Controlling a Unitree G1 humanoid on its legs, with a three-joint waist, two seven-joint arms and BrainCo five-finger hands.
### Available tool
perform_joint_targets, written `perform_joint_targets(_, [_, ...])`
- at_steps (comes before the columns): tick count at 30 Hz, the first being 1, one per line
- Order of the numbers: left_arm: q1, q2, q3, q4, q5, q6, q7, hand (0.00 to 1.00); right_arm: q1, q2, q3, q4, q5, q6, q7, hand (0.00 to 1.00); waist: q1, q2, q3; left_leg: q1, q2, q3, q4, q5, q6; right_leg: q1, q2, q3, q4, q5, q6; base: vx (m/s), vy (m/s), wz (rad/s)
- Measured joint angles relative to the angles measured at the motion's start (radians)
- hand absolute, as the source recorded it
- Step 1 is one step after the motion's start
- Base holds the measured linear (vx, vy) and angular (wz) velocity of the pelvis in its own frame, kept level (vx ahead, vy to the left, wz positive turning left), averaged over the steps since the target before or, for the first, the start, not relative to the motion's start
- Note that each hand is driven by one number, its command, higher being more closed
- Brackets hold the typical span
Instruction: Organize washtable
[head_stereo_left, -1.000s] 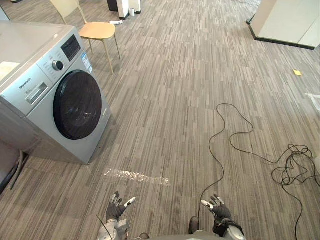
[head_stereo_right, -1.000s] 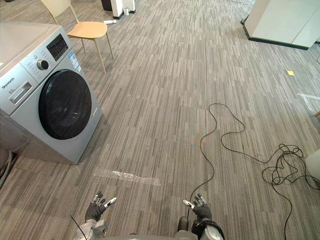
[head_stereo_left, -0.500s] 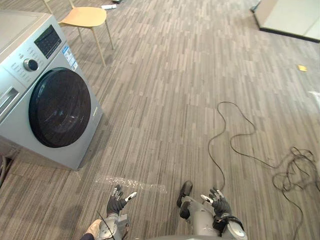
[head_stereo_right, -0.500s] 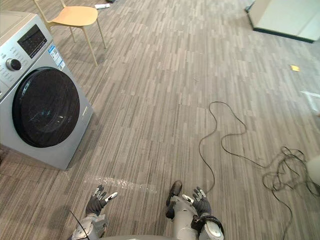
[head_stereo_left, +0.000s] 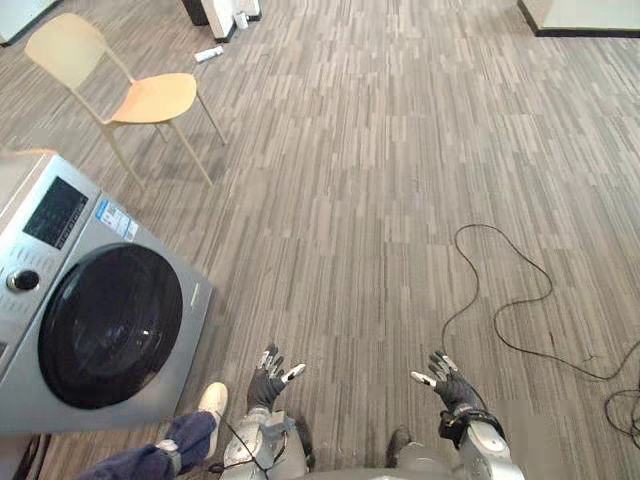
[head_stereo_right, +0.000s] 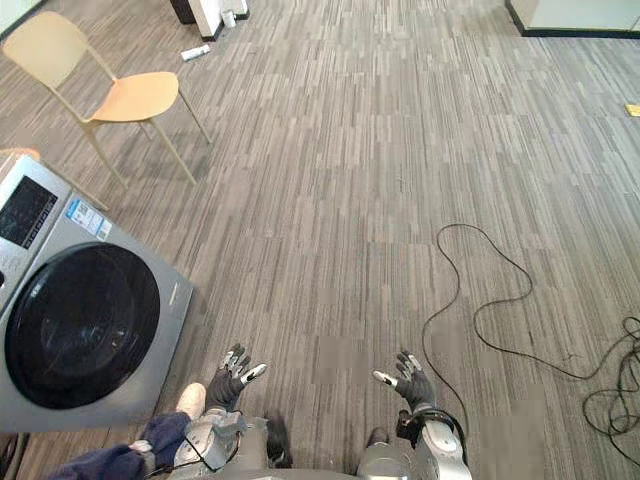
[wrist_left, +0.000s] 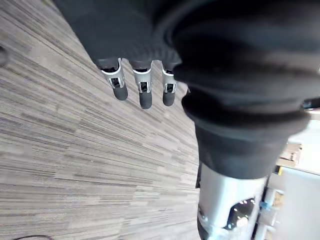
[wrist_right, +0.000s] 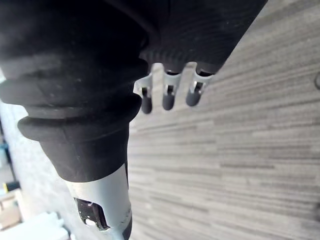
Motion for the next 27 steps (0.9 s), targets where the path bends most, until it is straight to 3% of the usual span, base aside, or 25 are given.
perform_joint_targets(1, [-0.002, 0.013, -0.002, -0.019, -0.001, 0.0, 0.0, 0.0, 0.003, 0.007, 0.01, 0.0, -0.001, 0.0, 0.002, 0.0, 0.0, -0.009, 0.0, -0.023, -0.001, 0.003, 0.038, -0.017, 0.017, -0.003, -0.005, 0.001, -0.007, 0.026, 0.003, 0.38, 0.214, -0.01])
perform_joint_targets(3, [0.004, 0.033, -0.009, -0.089, -0.027, 0.001, -0.01, 0.0, -0.012, 0.03, 0.028, 0.0, -0.001, 0.002, 0.003, 0.0, 0.038, -0.026, -0.006, -0.046, 0.012, 0.044, 0.165, -0.088, 0.056, 0.003, -0.021, 0.044, -0.032, 0.12, 0.037, 0.36, 0.251, -0.38])
perform_joint_targets(5, [0.024, 0.04, -0.025, -0.13, -0.038, 0.0, -0.022, 0.0, -0.036, 0.028, 0.053, 0.001, -0.004, 0.0, 0.009, 0.0, 0.045, -0.033, -0.027, 0.007, -0.004, 0.099, 0.136, -0.102, 0.067, -0.007, -0.057, 0.087, -0.008, 0.179, 0.05, 0.3, 0.221, -0.75])
perform_joint_targets(7, [0.032, 0.026, -0.047, -0.148, -0.037, -0.001, -0.022, 0.0, -0.04, 0.02, 0.053, 0.004, -0.025, 0.001, 0.017, 0.0, 0.047, -0.006, -0.053, 0.105, -0.04, 0.134, 0.038, -0.148, 0.069, -0.071, -0.101, 0.132, 0.152, 0.19, 0.046, 0.26, 0.262, -0.59])
perform_joint_targets(8, [0.026, 0.023, -0.062, -0.144, -0.038, 0.0, -0.019, 0.0, -0.038, 0.017, 0.05, 0.003, -0.029, 0.002, 0.016, 0.0, 0.04, -0.007, -0.056, 0.127, -0.053, 0.138, 0.012, -0.149, 0.07, -0.103, -0.126, 0.136, 0.231, 0.189, 0.033, 0.24, 0.281, -0.02])
perform_joint_targets(9, [0.024, 0.02, -0.089, -0.144, -0.039, 0.001, -0.021, 0.0, -0.036, 0.003, 0.052, 0.001, -0.033, 0.003, 0.018, 0.0, 0.017, 0.004, -0.062, 0.19, -0.086, 0.138, -0.046, -0.157, 0.082, -0.21, -0.181, 0.148, 0.476, 0.231, -0.083, 0.24, 0.265, 0.03])
perform_joint_targets(10, [0.024, 0.021, -0.097, -0.145, -0.04, 0.001, -0.02, 0.0, -0.03, 0.002, 0.052, 0.001, -0.034, 0.003, 0.018, 0.0, 0.015, 0.008, -0.063, 0.218, -0.094, 0.139, -0.066, -0.162, 0.091, -0.256, -0.199, 0.161, 0.566, 0.255, -0.129, 0.26, 0.248, 0.1])
perform_joint_targets(11, [0.023, 0.023, -0.098, -0.144, -0.04, 0.001, -0.019, 0.0, -0.015, 0.009, 0.059, 0.001, -0.034, 0.007, 0.02, 0.0, 0.004, 0.003, -0.061, 0.261, -0.102, 0.139, -0.081, -0.171, 0.099, -0.325, -0.209, 0.181, 0.72, 0.18, -0.121, 0.21, 0.171, 0.14])
perform_joint_targets(13, [0.022, 0.043, -0.092, -0.144, -0.04, 0.001, -0.013, 0.0, -0.01, 0.015, 0.093, 0.0, -0.032, 0.017, 0.026, 0.0, -0.007, -0.002, -0.056, 0.304, -0.107, 0.124, -0.104, -0.173, 0.1, -0.393, -0.178, 0.136, 0.758, 0.036, -0.106, 0.31, 0.12, 0.27])
perform_joint_targets(14, [0.015, 0.057, -0.093, -0.14, -0.041, 0.001, -0.012, 0.0, -0.008, 0.019, 0.098, 0.001, -0.025, 0.019, 0.031, 0.0, -0.008, -0.002, -0.056, 0.316, -0.096, 0.094, -0.114, -0.173, 0.1, -0.423, -0.107, 0.107, 0.657, -0.018, -0.097, 0.38, 0.014, 0.39])
perform_joint_targets(15, [0.007, 0.061, -0.094, -0.127, -0.042, -0.001, -0.012, 0.0, -0.009, 0.016, 0.103, 0.003, -0.021, 0.019, 0.037, 0.0, -0.015, 0.004, -0.053, 0.315, -0.083, 0.072, -0.112, -0.173, 0.1, -0.418, -0.053, 0.109, 0.553, -0.02, -0.09, 0.36, -0.059, 1.04])
perform_joint_targets(16, [-0.006, 0.075, -0.098, -0.082, -0.031, 0.0, -0.012, 0.0, 0.017, 0.012, 0.131, -0.013, -0.043, 0.015, 0.046, 0.0, -0.033, -0.023, -0.056, 0.317, -0.1, 0.02, -0.095, -0.171, 0.092, -0.379, 0.069, 0.143, 0.2, 0.089, -0.082, 0.37, -0.105, 1.13])
perform_joint_targets(17, [-0.001, 0.084, -0.099, -0.083, -0.03, 0.0, -0.013, 0.0, 0.035, 0.012, 0.147, -0.027, -0.053, 0.013, 0.05, 0.0, -0.025, -0.054, -0.056, 0.326, -0.127, 0.019, -0.078, -0.178, 0.08, -0.383, 0.067, 0.149, 0.162, 0.206, -0.085, 0.32, -0.096, 1.05])
perform_joint_targets(18, [0.007, 0.089, -0.099, -0.079, -0.027, 0.001, -0.017, 0.0, 0.046, 0.006, 0.167, -0.037, -0.061, 0.011, 0.06, 0.0, -0.013, -0.084, -0.061, 0.338, -0.15, 0.021, -0.052, -0.196, 0.058, -0.382, 0.054, 0.118, 0.162, 0.208, -0.158, 0.3, -0.073, -0.05])
perform_joint_targets(19, [0.028, 0.058, -0.096, -0.079, -0.025, 0.006, -0.017, 0.0, 0.038, -0.029, 0.2, -0.039, -0.074, 0.017, 0.085, 0.0, 0.02, -0.052, -0.068, 0.304, -0.119, 0.025, 0.022, -0.221, 0.04, -0.356, 0.059, 0.136, 0.137, 0.214, -0.147, 0.21, -0.041, -0.13])
perform_joint_targets(20, [0.042, 0.049, -0.1, -0.082, -0.022, 0.006, -0.02, 0.0, 0.041, -0.04, 0.201, -0.056, -0.077, 0.015, 0.097, 0.0, 0.021, -0.032, -0.071, 0.291, -0.108, 0.015, 0.014, -0.221, 0.039, -0.332, 0.073, 0.129, 0.087, 0.226, -0.136, 0.28, 0.004, -0.16])
perform_joint_targets(21, [0.047, 0.023, -0.1, -0.079, -0.019, 0.006, -0.021, 0.0, 0.033, -0.051, 0.198, -0.058, -0.077, 0.015, 0.101, 0.0, 0.022, 0.013, -0.081, 0.296, -0.099, -0.002, -0.013, -0.234, 0.033, -0.312, 0.093, 0.115, 0.029, 0.24, -0.132, 0.22, 0.019, 0.23])
perform_joint_targets(24, [0.037, 0.012, -0.098, -0.076, -0.04, 0.004, -0.021, 0.0, 0.01, -0.045, 0.201, -0.05, -0.055, 0.019, 0.104, 0.0, 0.022, 0.033, -0.083, 0.293, -0.092, -0.031, -0.048, -0.234, 0.032, -0.284, 0.111, 0.088, -0.043, 0.26, -0.129, 0.16, 0.025, 0.25])
perform_joint_targets(25, [0.037, 0.015, -0.097, -0.074, -0.041, 0.004, -0.021, 0.0, 0.01, -0.041, 0.201, -0.05, -0.05, 0.018, 0.104, 0.0, 0.021, 0.028, -0.081, 0.3, -0.091, -0.031, -0.049, -0.234, 0.032, -0.272, 0.112, 0.083, -0.051, 0.26, -0.129, 0.07, 0.013, 0.07])
perform_joint_targets(26, [0.1, 0.047, -0.099, -0.063, -0.077, 0.009, -0.02, 0.0, 0.011, 0.004, 0.161, 0.001, -0.018, 0.02, 0.068, 0.0, 0.026, -0.047, -0.13, 0.268, -0.107, -0.076, -0.127, -0.152, 0.025, -0.174, 0.048, 0.077, -0.121, 0.275, -0.071, 0.0, 0.0, 0.0])
perform_joint_targets(27, [0.099, 0.047, -0.099, -0.063, -0.077, 0.009, -0.02, 0.0, 0.011, 0.004, 0.161, 0.002, -0.018, 0.02, 0.068, 0.0, 0.026, -0.048, -0.13, 0.268, -0.107, -0.076, -0.129, -0.152, 0.025, -0.174, 0.048, 0.077, -0.121, 0.275, -0.071, 0.0, 0.0, 0.0])
